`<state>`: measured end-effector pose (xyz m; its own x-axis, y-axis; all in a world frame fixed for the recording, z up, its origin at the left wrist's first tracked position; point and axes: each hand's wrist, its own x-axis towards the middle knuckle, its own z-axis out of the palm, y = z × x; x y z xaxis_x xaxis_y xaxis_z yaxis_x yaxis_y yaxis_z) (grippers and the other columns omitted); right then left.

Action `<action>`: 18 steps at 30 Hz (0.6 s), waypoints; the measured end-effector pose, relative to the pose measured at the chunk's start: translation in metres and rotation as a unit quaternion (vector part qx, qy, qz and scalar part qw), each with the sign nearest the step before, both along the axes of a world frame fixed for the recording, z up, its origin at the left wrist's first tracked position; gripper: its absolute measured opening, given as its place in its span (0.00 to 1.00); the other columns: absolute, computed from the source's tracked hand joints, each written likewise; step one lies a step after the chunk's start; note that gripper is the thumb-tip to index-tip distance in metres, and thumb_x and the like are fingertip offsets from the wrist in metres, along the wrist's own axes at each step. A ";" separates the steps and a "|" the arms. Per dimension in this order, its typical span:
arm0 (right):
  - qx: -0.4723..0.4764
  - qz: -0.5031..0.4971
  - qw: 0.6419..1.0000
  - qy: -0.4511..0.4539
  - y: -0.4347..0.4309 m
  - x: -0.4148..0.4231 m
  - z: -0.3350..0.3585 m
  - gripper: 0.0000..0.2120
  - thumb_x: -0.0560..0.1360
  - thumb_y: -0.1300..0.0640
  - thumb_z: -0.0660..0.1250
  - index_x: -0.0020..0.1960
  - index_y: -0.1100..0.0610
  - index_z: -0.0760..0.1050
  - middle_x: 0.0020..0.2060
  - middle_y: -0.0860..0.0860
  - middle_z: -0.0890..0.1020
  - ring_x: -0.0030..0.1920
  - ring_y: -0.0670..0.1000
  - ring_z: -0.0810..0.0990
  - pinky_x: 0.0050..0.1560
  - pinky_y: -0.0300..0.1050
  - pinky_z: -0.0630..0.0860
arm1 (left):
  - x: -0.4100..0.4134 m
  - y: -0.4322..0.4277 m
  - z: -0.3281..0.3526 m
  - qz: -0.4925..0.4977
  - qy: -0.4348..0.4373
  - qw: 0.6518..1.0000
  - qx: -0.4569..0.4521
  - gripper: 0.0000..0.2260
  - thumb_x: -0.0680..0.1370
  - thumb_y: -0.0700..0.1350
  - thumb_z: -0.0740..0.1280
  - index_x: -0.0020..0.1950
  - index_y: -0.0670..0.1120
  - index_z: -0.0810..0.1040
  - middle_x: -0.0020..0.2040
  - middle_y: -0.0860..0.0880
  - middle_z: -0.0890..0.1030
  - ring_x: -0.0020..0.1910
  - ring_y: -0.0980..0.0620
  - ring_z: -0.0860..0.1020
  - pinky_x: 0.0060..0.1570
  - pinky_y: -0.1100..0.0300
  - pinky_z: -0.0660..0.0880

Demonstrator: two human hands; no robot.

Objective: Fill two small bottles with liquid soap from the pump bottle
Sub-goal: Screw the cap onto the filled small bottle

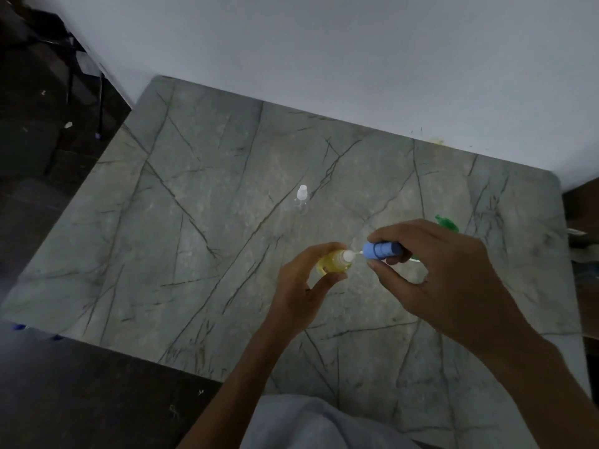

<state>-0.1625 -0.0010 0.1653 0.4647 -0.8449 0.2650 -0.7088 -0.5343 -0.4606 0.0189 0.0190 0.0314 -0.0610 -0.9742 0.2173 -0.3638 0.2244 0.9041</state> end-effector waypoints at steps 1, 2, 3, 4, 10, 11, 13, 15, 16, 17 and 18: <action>0.009 0.015 1.000 0.010 -0.003 0.001 -0.001 0.11 0.69 0.58 0.74 0.49 0.59 0.80 0.41 0.50 0.82 0.38 0.43 0.77 0.45 0.31 0.74 | 0.000 0.000 0.000 -0.001 0.000 1.000 -0.004 0.16 0.76 0.51 0.68 0.64 0.53 0.74 0.57 0.58 0.79 0.55 0.63 0.79 0.56 0.68 0.75; 0.019 0.026 0.999 0.018 -0.007 0.001 -0.002 0.10 0.69 0.56 0.73 0.49 0.58 0.80 0.41 0.49 0.82 0.38 0.43 0.77 0.43 0.32 0.74 | -0.001 0.001 0.000 -0.001 0.000 1.000 -0.008 0.16 0.76 0.51 0.68 0.64 0.53 0.74 0.57 0.57 0.80 0.55 0.62 0.79 0.56 0.68 0.75; 0.028 0.035 0.999 0.024 -0.009 0.002 -0.004 0.11 0.69 0.55 0.72 0.49 0.58 0.80 0.41 0.48 0.82 0.37 0.42 0.77 0.42 0.32 0.74 | -0.001 0.001 0.001 -0.001 0.000 1.000 -0.010 0.16 0.76 0.51 0.69 0.64 0.52 0.75 0.57 0.57 0.80 0.55 0.62 0.79 0.55 0.69 0.75; 0.037 0.041 0.998 0.027 -0.012 0.002 -0.007 0.11 0.69 0.54 0.71 0.49 0.57 0.80 0.40 0.48 0.82 0.37 0.42 0.76 0.41 0.32 0.74 | -0.002 0.002 0.001 -0.001 0.000 1.000 -0.012 0.17 0.76 0.50 0.69 0.64 0.51 0.75 0.57 0.56 0.80 0.54 0.62 0.79 0.55 0.69 0.75; 0.069 0.053 0.996 0.033 -0.016 0.007 -0.018 0.14 0.69 0.51 0.70 0.50 0.58 0.81 0.40 0.49 0.83 0.37 0.43 0.79 0.40 0.28 0.74 | -0.001 0.006 0.003 -0.005 -0.001 1.000 -0.020 0.17 0.76 0.49 0.69 0.64 0.47 0.76 0.56 0.54 0.81 0.53 0.61 0.79 0.55 0.69 0.75; 0.071 0.053 0.996 0.031 -0.016 0.008 -0.019 0.14 0.68 0.51 0.70 0.50 0.58 0.81 0.40 0.49 0.83 0.37 0.43 0.78 0.40 0.28 0.74 | -0.001 0.007 0.003 -0.005 0.000 1.000 -0.019 0.17 0.76 0.49 0.69 0.63 0.46 0.77 0.56 0.53 0.81 0.53 0.60 0.80 0.55 0.69 0.75; 0.071 0.052 0.996 0.028 -0.015 0.010 -0.020 0.14 0.68 0.51 0.71 0.49 0.58 0.81 0.39 0.49 0.83 0.36 0.42 0.77 0.44 0.27 0.73 | 0.000 0.008 0.004 -0.005 0.006 1.000 -0.016 0.17 0.76 0.49 0.69 0.63 0.45 0.77 0.56 0.53 0.82 0.53 0.60 0.80 0.55 0.68 0.75; 0.072 0.055 0.996 0.026 -0.014 0.012 -0.020 0.13 0.68 0.51 0.71 0.49 0.58 0.82 0.39 0.49 0.83 0.36 0.41 0.76 0.44 0.26 0.71 | 0.001 0.009 0.005 -0.006 0.009 1.000 -0.016 0.17 0.76 0.48 0.70 0.63 0.44 0.78 0.56 0.54 0.81 0.54 0.60 0.80 0.56 0.68 0.75; 0.073 0.057 0.995 0.026 -0.014 0.013 -0.020 0.13 0.68 0.51 0.71 0.49 0.58 0.82 0.39 0.49 0.83 0.36 0.41 0.76 0.44 0.26 0.71 | 0.001 0.009 0.005 -0.006 0.008 1.000 -0.017 0.17 0.76 0.47 0.70 0.62 0.44 0.78 0.56 0.52 0.82 0.53 0.60 0.80 0.55 0.67 0.75; 0.075 0.059 0.995 0.027 -0.014 0.015 -0.020 0.13 0.68 0.51 0.71 0.48 0.58 0.82 0.39 0.49 0.83 0.36 0.41 0.76 0.42 0.26 0.72 | 0.001 0.009 0.005 -0.006 0.007 1.000 -0.016 0.17 0.75 0.47 0.71 0.62 0.43 0.78 0.56 0.51 0.83 0.53 0.60 0.80 0.55 0.67 0.76; 0.075 0.062 0.995 0.030 -0.014 0.015 -0.019 0.13 0.68 0.50 0.71 0.48 0.57 0.82 0.38 0.49 0.83 0.35 0.42 0.77 0.40 0.27 0.72 | 0.001 0.010 0.006 -0.004 0.007 1.000 -0.015 0.17 0.75 0.47 0.71 0.63 0.43 0.78 0.56 0.51 0.83 0.53 0.61 0.80 0.55 0.68 0.75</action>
